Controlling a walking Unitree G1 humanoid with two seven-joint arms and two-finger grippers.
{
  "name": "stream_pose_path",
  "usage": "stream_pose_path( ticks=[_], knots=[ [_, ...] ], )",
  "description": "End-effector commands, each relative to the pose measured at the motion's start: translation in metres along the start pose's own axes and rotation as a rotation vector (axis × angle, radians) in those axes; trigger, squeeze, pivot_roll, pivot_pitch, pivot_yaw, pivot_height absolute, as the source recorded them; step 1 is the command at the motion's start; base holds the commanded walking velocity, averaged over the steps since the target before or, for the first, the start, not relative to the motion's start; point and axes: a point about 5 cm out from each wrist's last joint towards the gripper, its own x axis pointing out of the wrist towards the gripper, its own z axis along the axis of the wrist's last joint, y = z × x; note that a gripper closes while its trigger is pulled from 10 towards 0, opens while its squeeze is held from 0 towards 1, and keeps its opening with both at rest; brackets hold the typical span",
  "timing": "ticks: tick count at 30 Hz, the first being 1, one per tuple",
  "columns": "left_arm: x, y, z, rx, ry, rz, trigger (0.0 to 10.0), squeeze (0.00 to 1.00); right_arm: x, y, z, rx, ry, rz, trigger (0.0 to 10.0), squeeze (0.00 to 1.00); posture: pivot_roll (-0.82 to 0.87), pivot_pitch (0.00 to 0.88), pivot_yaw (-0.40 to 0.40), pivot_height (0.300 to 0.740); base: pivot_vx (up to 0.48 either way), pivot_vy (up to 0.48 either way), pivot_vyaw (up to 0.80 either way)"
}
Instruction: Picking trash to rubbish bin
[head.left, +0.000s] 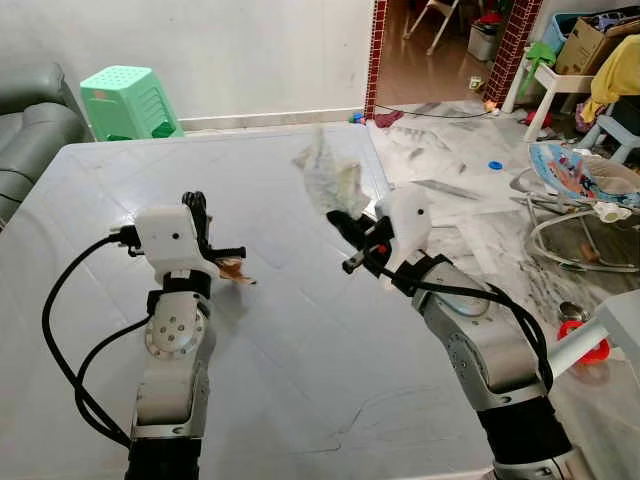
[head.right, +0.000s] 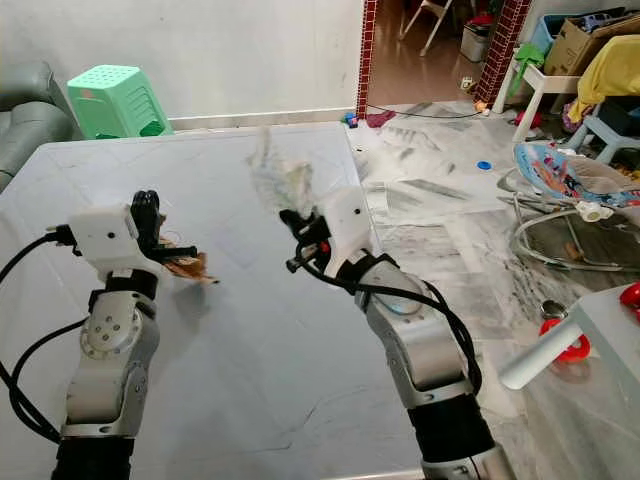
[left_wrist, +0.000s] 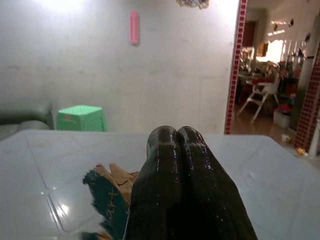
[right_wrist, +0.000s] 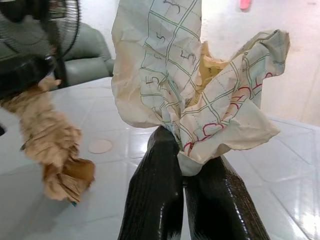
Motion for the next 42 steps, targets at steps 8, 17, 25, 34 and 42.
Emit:
stream_pose_path(
  ticks=[8,17,25,34,42],
  knots=[
    [-0.0015,-0.0017,0.0030,-0.011,0.031,-0.007,0.0,0.00,0.0053,-0.0009,0.0018,-0.003,-0.022,-0.023,0.0,0.00,-0.04,0.000,0.017,0.740,0.000,0.124,0.00],
    [-0.0012,-0.0015,0.0019,-0.010,0.056,-0.013,0.0,0.00,0.0074,-0.0022,0.0019,-0.004,-0.027,-0.033,0.0,0.00,-0.03,0.002,0.019,0.740,0.000,0.271,0.00],
    [-0.0012,-0.0029,0.0017,-0.013,0.067,-0.023,0.0,0.00,0.0088,-0.0013,0.0010,-0.001,-0.030,-0.033,0.0,0.00,-0.03,0.004,0.024,0.740,0.000,0.370,0.00],
    [-0.0010,-0.0051,0.0009,-0.018,0.080,-0.034,0.0,0.00,0.0094,-0.0023,0.0007,-0.001,-0.032,-0.037,0.0,0.00,-0.03,0.003,0.025,0.740,0.000,0.377,0.00],
    [-0.0011,-0.0057,0.0006,-0.019,0.086,-0.038,0.0,0.00,0.0096,-0.0024,0.0005,0.002,-0.033,-0.040,0.0,0.00,-0.03,0.004,0.027,0.740,0.000,0.379,0.00]
  ],
)
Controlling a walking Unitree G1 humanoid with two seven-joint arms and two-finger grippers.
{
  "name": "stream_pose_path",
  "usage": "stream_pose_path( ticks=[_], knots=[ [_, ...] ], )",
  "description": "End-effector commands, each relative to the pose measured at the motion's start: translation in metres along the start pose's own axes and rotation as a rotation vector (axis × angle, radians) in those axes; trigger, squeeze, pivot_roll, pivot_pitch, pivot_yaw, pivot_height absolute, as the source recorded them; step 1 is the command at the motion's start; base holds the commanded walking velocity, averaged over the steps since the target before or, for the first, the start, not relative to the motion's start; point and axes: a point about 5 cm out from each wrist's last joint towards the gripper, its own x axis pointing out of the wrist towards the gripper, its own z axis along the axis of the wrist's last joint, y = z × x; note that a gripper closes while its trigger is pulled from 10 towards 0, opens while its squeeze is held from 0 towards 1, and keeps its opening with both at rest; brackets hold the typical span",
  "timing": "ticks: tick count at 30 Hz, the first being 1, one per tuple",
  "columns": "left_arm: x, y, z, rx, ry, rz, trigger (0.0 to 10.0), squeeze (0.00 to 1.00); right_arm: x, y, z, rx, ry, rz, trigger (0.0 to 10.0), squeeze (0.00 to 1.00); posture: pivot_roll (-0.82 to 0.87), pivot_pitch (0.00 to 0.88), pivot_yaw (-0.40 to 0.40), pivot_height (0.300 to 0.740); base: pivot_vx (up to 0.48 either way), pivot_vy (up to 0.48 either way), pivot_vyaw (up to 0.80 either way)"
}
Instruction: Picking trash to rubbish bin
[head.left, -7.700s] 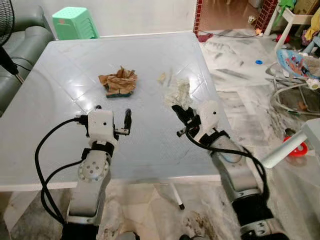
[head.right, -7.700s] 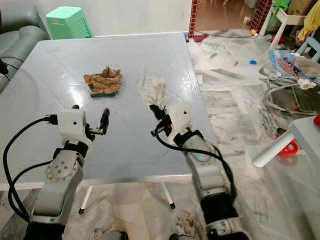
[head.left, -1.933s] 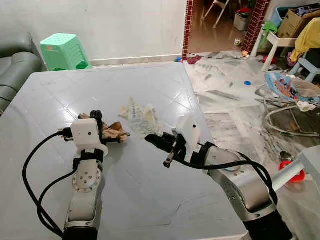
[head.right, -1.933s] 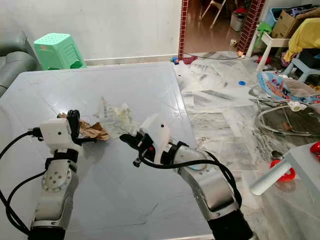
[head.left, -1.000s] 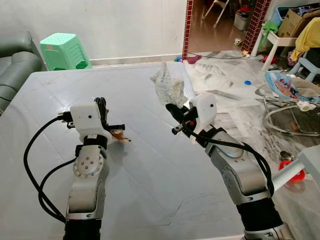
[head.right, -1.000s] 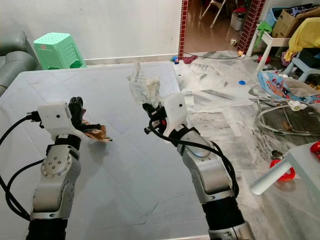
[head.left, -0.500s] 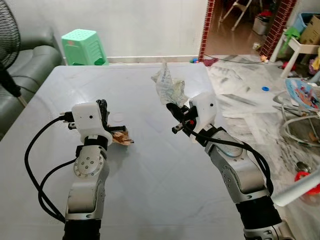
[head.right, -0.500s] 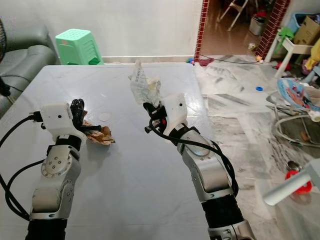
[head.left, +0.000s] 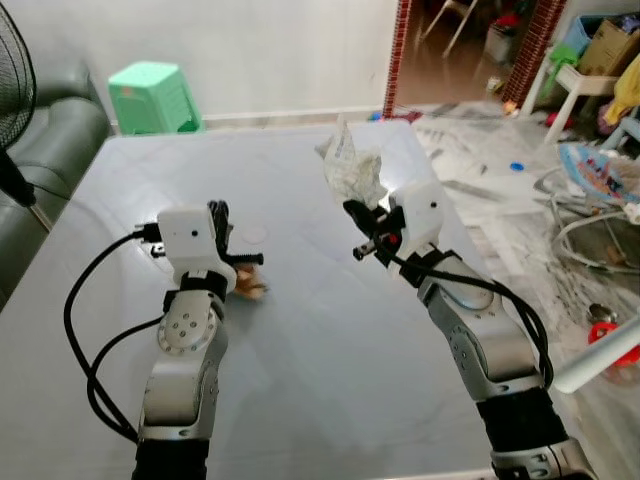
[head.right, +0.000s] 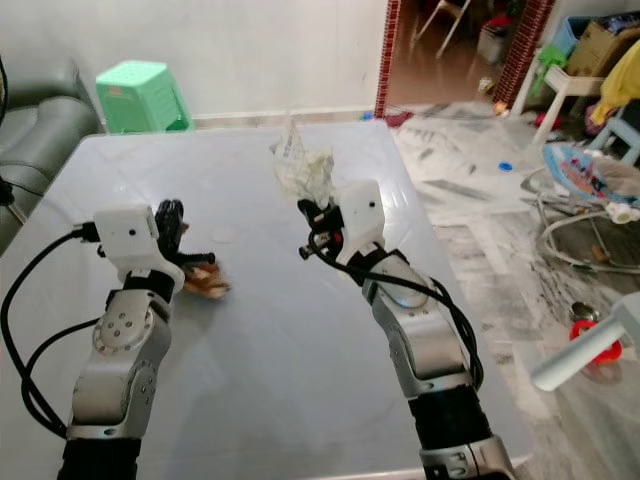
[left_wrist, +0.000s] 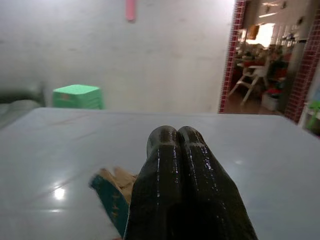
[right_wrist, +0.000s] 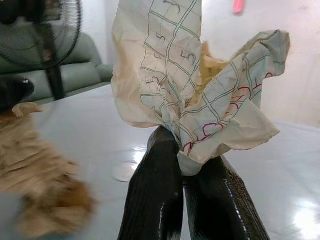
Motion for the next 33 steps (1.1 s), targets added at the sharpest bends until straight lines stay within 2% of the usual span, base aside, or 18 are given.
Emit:
stream_pose_path(
  ticks=[1,6,7,8,12,14,22,29,33],
  knots=[
    [0.0005,0.0018,0.0039,0.000,-0.009,0.009,0.0,0.00,0.0021,0.0015,0.0045,-0.010,-0.016,0.007,0.0,0.00,-0.03,0.004,0.028,0.740,0.000,0.379,0.00],
    [0.0008,0.0012,0.0042,0.002,-0.008,0.004,0.0,0.00,0.0025,0.0007,0.0045,-0.011,-0.017,0.005,0.0,0.00,-0.03,0.004,0.029,0.740,0.000,0.294,0.00],
    [0.0010,0.0010,0.0046,0.010,-0.010,0.001,0.6,0.00,0.0026,0.0006,0.0045,-0.011,-0.017,0.004,0.0,0.00,-0.03,0.004,0.029,0.740,0.000,0.000,0.00],
    [0.0010,0.0005,0.0048,0.008,-0.011,-0.003,1.7,0.00,0.0026,0.0005,0.0044,-0.011,-0.017,0.004,0.0,0.00,-0.03,0.004,0.029,0.740,0.000,0.000,0.00],
    [0.0010,-0.0028,0.0064,-0.012,-0.012,-0.017,2.5,0.00,0.0035,0.0003,0.0042,-0.010,-0.016,0.002,0.0,0.00,-0.03,0.003,0.029,0.740,0.000,0.000,0.00],
    [0.0009,-0.0035,0.0067,-0.016,-0.014,-0.021,2.5,0.00,0.0037,0.0003,0.0042,-0.010,-0.016,0.002,0.0,0.00,-0.03,0.003,0.029,0.740,0.000,0.000,0.00],
    [0.0008,-0.0042,0.0073,-0.018,-0.019,-0.025,1.5,0.00,0.0047,0.0004,0.0036,-0.009,-0.016,0.001,0.0,0.00,-0.02,0.003,0.028,0.740,0.000,0.000,0.00],
    [0.0009,-0.0050,0.0074,-0.024,-0.019,-0.024,2.3,0.00,0.0043,-0.0002,0.0034,-0.012,-0.014,0.001,0.0,0.00,-0.03,0.001,0.027,0.740,0.000,0.000,0.00],
    [0.0009,-0.0051,0.0071,-0.027,-0.017,-0.026,2.4,0.00,0.0045,-0.0001,0.0034,-0.013,-0.014,0.003,0.0,0.00,-0.03,0.000,0.028,0.740,-0.203,0.000,0.00]
  ],
)
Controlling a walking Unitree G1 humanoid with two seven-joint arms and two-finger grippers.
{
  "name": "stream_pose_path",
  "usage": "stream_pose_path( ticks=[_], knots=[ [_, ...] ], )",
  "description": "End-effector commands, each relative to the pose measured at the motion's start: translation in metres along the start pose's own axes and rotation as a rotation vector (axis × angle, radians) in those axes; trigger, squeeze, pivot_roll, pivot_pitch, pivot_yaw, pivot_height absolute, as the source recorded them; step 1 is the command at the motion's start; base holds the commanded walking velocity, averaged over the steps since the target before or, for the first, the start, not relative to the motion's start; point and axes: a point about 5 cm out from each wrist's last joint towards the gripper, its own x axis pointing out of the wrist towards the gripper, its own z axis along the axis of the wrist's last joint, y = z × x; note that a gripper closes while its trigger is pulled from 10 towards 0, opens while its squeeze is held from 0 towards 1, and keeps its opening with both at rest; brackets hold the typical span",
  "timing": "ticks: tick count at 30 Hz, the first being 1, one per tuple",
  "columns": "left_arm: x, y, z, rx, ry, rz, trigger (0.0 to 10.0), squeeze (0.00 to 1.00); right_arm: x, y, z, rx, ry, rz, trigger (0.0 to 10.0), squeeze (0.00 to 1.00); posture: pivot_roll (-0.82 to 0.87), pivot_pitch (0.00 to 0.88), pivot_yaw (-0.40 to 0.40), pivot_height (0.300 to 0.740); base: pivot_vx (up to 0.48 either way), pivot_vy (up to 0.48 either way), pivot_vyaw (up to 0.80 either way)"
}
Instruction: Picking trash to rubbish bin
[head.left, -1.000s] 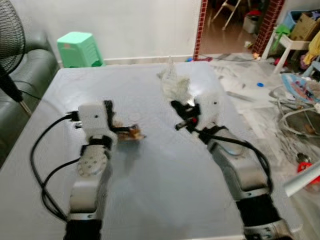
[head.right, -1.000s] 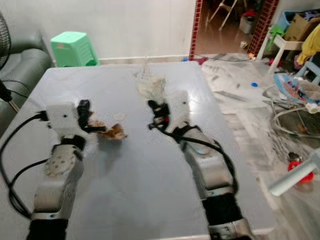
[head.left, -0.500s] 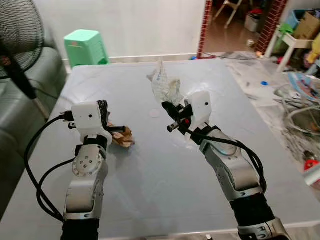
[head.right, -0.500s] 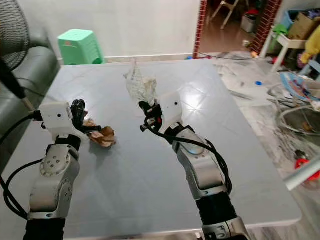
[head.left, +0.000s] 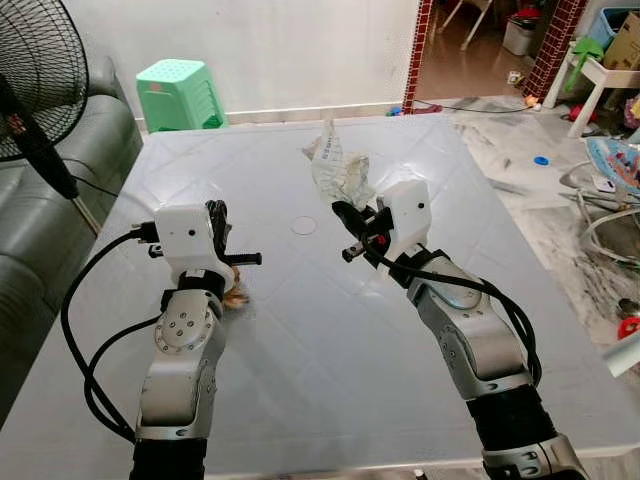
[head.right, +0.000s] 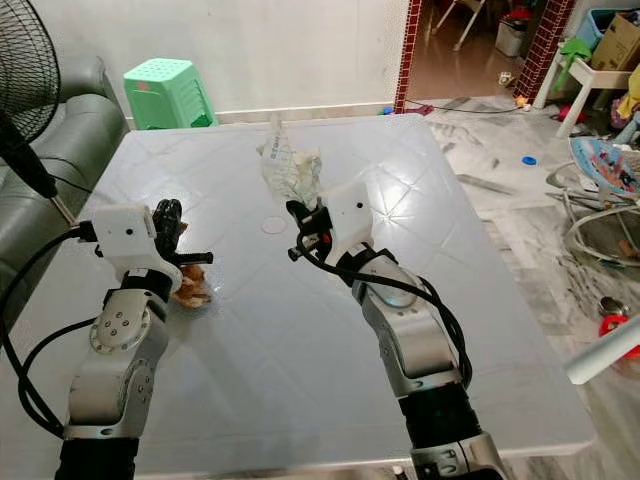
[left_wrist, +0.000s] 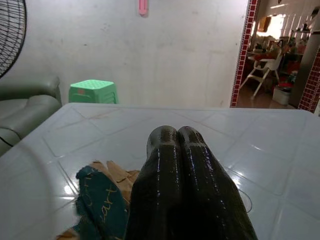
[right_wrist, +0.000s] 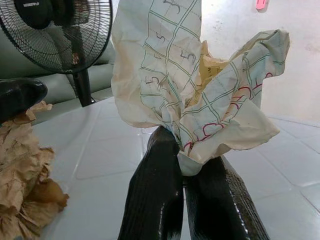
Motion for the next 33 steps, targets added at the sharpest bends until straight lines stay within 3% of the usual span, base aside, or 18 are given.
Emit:
stream_pose_path(
  ticks=[1,33],
  knots=[
    [0.0004,-0.0009,0.0056,-0.002,-0.019,-0.008,2.5,0.00,0.0016,-0.0013,0.0035,-0.006,-0.013,-0.003,0.0,0.00,-0.03,0.000,0.028,0.740,-0.311,0.000,0.00],
    [0.0008,-0.0022,0.0042,-0.016,-0.002,-0.016,2.5,0.00,0.0021,-0.0051,0.0035,0.000,-0.012,-0.020,0.0,0.00,-0.03,0.000,0.028,0.740,-0.291,0.000,0.00]
  ],
)
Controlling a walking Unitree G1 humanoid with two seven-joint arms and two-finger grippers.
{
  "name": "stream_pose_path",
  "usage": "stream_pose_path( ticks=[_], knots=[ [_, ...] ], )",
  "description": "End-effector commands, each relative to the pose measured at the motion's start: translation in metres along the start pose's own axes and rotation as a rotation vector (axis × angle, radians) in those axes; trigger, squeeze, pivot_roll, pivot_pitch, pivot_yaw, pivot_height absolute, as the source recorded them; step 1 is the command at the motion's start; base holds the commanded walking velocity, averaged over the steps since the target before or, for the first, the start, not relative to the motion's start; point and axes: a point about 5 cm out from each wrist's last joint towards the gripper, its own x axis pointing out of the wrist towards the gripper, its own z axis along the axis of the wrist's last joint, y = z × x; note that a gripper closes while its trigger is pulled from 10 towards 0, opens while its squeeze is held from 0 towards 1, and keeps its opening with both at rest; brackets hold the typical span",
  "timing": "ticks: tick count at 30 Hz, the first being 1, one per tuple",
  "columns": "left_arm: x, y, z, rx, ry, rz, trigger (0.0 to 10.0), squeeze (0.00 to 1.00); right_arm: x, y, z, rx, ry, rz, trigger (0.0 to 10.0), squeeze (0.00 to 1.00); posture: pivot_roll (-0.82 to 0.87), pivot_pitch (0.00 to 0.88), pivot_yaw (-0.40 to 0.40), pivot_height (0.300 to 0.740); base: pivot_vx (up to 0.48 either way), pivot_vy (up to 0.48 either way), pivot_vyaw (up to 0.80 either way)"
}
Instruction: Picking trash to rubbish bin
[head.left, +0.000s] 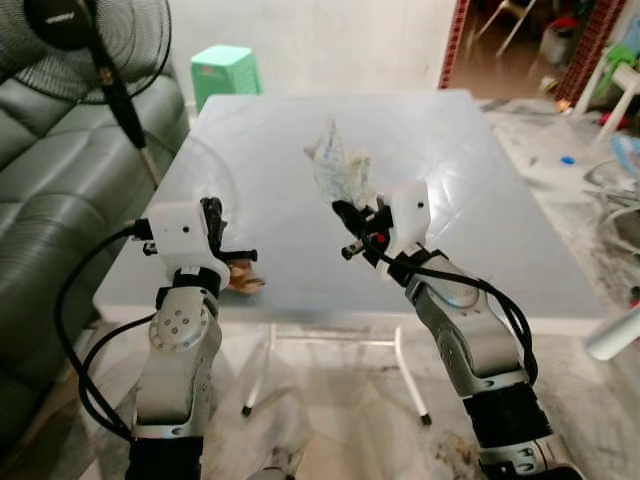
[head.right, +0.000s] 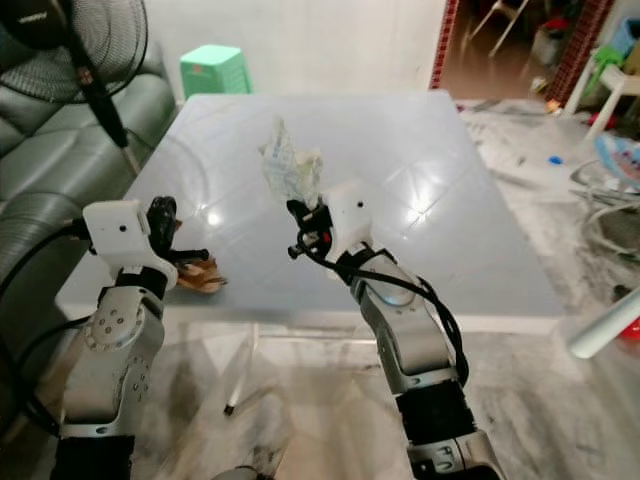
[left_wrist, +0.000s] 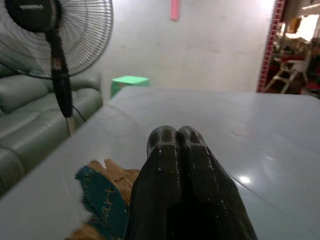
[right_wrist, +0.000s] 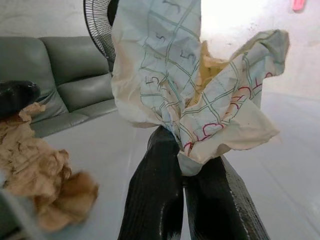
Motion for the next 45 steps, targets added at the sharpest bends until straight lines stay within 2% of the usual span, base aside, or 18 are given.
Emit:
stream_pose_path(
  ticks=[1,3,7,10,11,12,13,14,15,16,20,22,24,30,32,35,42,45],
  knots=[
    [0.001,0.001,0.004,-0.001,-0.010,-0.009,2.6,0.00,0.002,0.001,0.007,-0.006,-0.027,0.000,0.0,0.00,-0.03,0.000,0.028,0.740,-0.255,0.000,0.00],
    [0.001,-0.001,0.004,-0.007,-0.009,-0.014,3.1,0.00,0.002,0.000,0.007,-0.007,-0.027,-0.003,0.0,0.00,-0.03,0.001,0.027,0.740,-0.251,0.000,0.00],
    [0.002,-0.001,0.004,-0.008,-0.008,-0.015,3.1,0.00,0.002,0.000,0.007,-0.007,-0.027,-0.004,0.0,0.00,-0.03,0.001,0.027,0.740,-0.188,0.000,0.00],
    [0.002,-0.001,0.003,-0.010,-0.006,-0.015,4.1,0.00,0.002,-0.001,0.007,-0.007,-0.026,-0.007,0.0,0.00,-0.03,0.002,0.027,0.740,0.000,0.000,0.00],
    [0.002,-0.001,0.003,-0.012,-0.006,-0.015,4.1,0.00,0.002,-0.001,0.007,-0.007,-0.025,-0.008,0.0,0.00,-0.03,0.002,0.027,0.740,0.000,0.000,0.00],
    [0.002,-0.002,0.003,-0.018,-0.003,-0.018,6.1,0.00,0.002,-0.001,0.007,-0.008,-0.024,-0.010,0.0,0.00,-0.03,0.002,0.027,0.740,0.000,0.000,0.00],
    [0.002,-0.002,0.003,-0.024,-0.003,-0.023,6.2,0.00,0.002,-0.001,0.007,-0.009,-0.023,-0.011,0.0,0.00,-0.03,0.002,0.027,0.740,0.000,0.000,0.00],
    [0.002,-0.002,0.003,-0.028,-0.004,-0.027,6.2,0.00,0.002,-0.001,0.007,-0.009,-0.022,-0.011,0.0,0.00,-0.03,0.002,0.027,0.740,0.000,0.000,0.00],
    [0.002,-0.002,0.003,-0.025,-0.003,-0.029,5.0,0.00,0.002,-0.002,0.007,-0.009,-0.021,-0.013,0.0,0.00,-0.03,0.002,0.027,0.740,0.000,0.000,0.00],
    [0.002,-0.002,0.002,-0.026,0.000,-0.027,4.9,0.00,0.002,-0.002,0.006,-0.009,-0.018,-0.018,0.0,0.00,-0.03,0.001,0.026,0.740,0.000,0.000,0.00],
    [0.003,-0.002,0.003,-0.031,-0.005,-0.024,5.2,0.00,0.003,-0.004,0.006,-0.005,-0.015,-0.032,0.0,0.00,-0.04,0.003,0.028,0.740,0.000,0.000,0.00],
    [0.003,-0.001,0.002,-0.038,-0.001,-0.019,5.8,0.00,0.003,-0.006,0.005,-0.006,-0.007,-0.040,0.0,0.00,-0.04,0.003,0.029,0.740,0.000,0.000,-0.27],
    [0.004,0.000,0.002,-0.044,0.000,-0.017,5.4,0.00,0.002,-0.007,0.004,-0.002,0.001,-0.044,0.0,0.00,-0.04,0.004,0.030,0.740,0.000,0.000,-0.67],
    [0.006,0.002,0.002,-0.054,0.009,-0.013,5.3,0.00,0.003,-0.008,0.004,-0.001,0.006,-0.056,0.0,0.00,-0.04,0.006,0.030,0.740,0.000,0.000,-0.80],
    [0.008,0.002,0.000,-0.087,0.026,-0.016,5.3,0.00,0.003,-0.009,0.005,0.001,0.005,-0.061,0.0,0.00,-0.04,0.010,0.029,0.740,0.000,0.000,-0.80],
    [0.008,0.001,0.000,-0.084,0.027,-0.023,6.1,0.00,0.003,-0.009,0.005,0.003,0.006,-0.063,0.0,0.00,-0.04,0.014,0.029,0.740,0.000,0.000,-0.80],
    [0.007,-0.006,-0.001,-0.094,0.033,-0.051,5.8,0.00,0.002,-0.008,0.003,0.004,0.013,-0.066,0.0,0.00,-0.05,0.011,0.029,0.740,0.000,0.000,-0.80],
    [0.008,-0.010,-0.002,-0.102,0.040,-0.072,6.3,0.00,0.003,-0.010,0.004,0.003,0.013,-0.071,0.0,0.00,-0.05,0.008,0.030,0.740,0.000,0.000,-0.80]
  ],
)
